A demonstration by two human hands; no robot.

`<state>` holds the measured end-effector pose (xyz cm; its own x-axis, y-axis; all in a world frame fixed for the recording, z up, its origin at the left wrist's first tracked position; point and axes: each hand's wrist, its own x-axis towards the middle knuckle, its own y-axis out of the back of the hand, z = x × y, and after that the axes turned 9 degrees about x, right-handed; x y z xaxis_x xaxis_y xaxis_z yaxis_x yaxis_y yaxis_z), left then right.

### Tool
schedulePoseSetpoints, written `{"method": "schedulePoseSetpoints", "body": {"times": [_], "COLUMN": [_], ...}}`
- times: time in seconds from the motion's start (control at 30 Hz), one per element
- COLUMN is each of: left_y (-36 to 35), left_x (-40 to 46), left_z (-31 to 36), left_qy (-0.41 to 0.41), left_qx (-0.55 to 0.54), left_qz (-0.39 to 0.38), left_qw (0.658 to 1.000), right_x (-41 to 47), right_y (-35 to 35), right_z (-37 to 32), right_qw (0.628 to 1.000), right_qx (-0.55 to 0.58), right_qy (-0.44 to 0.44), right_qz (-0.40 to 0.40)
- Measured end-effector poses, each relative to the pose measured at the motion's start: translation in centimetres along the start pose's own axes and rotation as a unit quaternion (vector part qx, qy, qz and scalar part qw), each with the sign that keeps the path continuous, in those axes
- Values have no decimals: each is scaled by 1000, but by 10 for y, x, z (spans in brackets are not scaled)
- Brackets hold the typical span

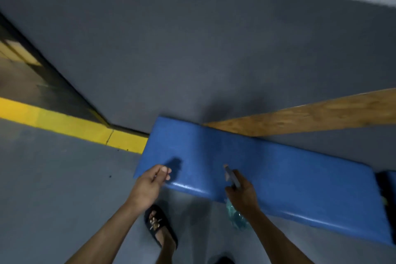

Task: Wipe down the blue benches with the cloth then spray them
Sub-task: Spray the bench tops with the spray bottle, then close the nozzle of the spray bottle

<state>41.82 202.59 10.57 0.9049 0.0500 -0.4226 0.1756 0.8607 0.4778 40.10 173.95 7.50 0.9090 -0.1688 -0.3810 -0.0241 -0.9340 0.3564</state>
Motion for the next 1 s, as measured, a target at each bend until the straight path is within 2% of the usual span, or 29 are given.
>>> {"method": "schedulePoseSetpoints", "body": {"times": [0.23, 0.33, 0.47, 0.77, 0.9, 1.0], "left_y": [-44, -74, -109, -176, -214, -248], "left_x": [-54, -82, -114, -136, -138, -148], "left_z": [210, 299, 398, 554, 607, 645], "left_qy": [-180, -270, -342, -426, -491, -571], "left_qx": [55, 81, 121, 129, 124, 143], "left_qz": [-99, -155, -223, -343, -367, -365], "left_qw": [977, 947, 905, 827, 780, 721], "right_x": [-80, -103, -127, -138, -153, -166], "right_y": [150, 215, 292, 434, 490, 528], "right_z": [-99, -141, -184, -232, -242, -238], "right_qw": [991, 983, 976, 970, 967, 951], "right_qx": [71, 72, 67, 127, 119, 139], "right_qy": [114, 168, 209, 199, 212, 240], "right_qz": [-13, -13, -3, 59, 80, 136]}}
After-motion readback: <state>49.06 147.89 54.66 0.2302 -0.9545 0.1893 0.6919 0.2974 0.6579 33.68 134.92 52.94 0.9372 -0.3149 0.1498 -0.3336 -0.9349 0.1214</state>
